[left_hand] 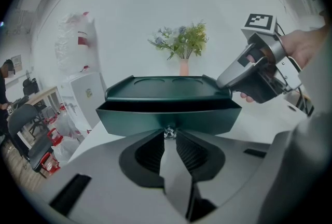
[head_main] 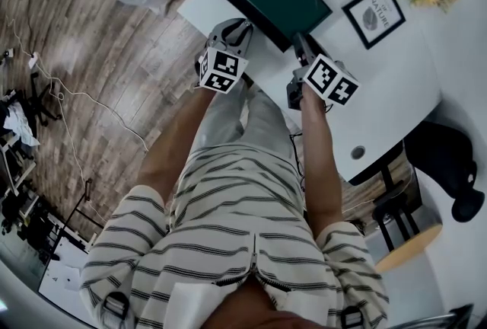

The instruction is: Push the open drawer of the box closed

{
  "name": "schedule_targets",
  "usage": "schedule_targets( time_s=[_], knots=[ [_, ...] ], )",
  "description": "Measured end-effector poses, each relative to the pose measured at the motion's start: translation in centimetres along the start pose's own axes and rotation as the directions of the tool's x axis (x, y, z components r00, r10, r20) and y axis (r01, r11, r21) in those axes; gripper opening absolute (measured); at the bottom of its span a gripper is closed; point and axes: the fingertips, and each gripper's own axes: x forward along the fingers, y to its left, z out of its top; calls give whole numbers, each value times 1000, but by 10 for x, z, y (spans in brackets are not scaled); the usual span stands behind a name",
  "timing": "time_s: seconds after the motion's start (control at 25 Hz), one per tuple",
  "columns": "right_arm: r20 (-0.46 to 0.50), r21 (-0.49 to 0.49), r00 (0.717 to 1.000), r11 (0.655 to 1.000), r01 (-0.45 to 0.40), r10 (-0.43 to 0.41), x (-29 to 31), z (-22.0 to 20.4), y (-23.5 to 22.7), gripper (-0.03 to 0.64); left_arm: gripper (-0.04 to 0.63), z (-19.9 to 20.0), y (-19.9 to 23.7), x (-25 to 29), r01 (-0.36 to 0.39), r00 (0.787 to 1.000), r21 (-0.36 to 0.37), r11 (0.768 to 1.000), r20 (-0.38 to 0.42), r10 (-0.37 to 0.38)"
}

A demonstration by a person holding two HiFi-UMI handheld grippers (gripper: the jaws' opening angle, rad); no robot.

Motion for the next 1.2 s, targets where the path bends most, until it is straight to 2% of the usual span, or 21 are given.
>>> schedule_targets(
  time_s=[0.92, 1.2],
  knots=[
    [-9, 7, 1000, 1000, -9, 9, 1, 0, 0, 130, 72, 15, -1, 25, 17, 1000, 2, 1000, 5, -17],
    [-18, -4, 1000, 1000, -8, 8, 1, 0, 0, 129, 72, 18, 0, 27, 15, 1000, -19, 1000, 0, -15]
  ],
)
